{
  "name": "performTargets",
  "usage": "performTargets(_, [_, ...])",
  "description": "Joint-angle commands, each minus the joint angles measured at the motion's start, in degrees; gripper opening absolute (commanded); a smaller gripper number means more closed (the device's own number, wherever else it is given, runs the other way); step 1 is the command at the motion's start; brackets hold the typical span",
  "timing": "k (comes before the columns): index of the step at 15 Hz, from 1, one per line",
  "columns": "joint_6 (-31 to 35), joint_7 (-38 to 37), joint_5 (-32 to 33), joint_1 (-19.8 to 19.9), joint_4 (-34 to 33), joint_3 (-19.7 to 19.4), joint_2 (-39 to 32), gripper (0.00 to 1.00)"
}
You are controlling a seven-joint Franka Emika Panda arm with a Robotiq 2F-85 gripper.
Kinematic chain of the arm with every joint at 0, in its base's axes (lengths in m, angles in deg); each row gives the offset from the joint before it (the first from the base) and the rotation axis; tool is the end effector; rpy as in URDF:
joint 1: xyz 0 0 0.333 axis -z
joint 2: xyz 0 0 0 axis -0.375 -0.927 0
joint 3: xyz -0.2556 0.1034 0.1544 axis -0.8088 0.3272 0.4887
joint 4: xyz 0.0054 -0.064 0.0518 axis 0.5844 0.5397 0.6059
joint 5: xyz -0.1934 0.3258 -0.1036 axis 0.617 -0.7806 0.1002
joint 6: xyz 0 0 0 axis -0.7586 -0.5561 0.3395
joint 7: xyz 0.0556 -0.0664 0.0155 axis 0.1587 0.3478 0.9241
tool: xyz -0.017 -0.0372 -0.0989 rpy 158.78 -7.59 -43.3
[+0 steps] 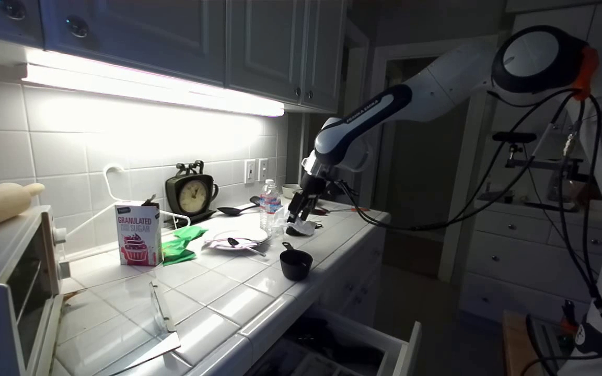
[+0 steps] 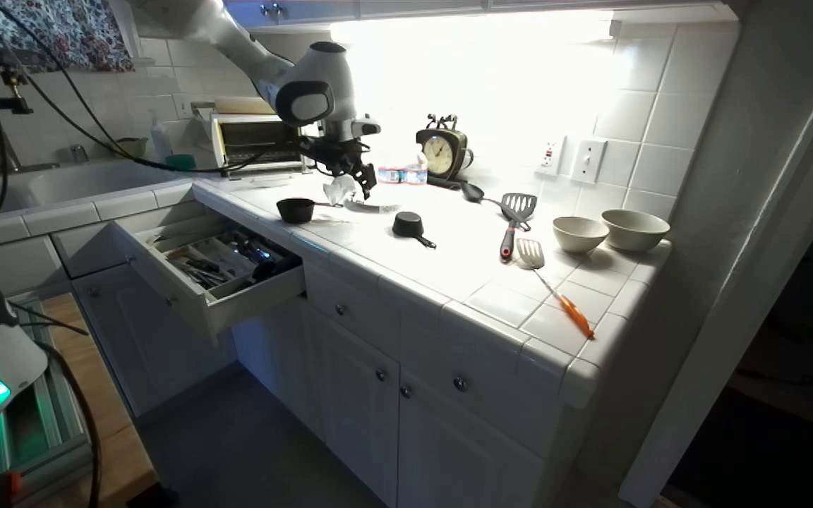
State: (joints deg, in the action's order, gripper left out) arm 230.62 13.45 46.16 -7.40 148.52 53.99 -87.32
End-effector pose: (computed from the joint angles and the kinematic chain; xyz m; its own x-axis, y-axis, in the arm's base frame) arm 0.6721 -0.0678 0.3192 0.9481 0.0775 0.3085 0.1215 -0.9845 -0.1263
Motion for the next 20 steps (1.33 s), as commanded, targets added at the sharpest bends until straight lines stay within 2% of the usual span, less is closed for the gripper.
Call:
performTargets(1, [-0.6,2.1,-3.6,-1.1,4.0,0.4,3.1,1.00])
performTargets(10, [9.3,0.9,-3.1,-4.4,9.8,0.8,1.5,1.00])
performTargets(20, [11.8,-0.7,-3.0,-5.0,11.5,1.4,1.1,1.00])
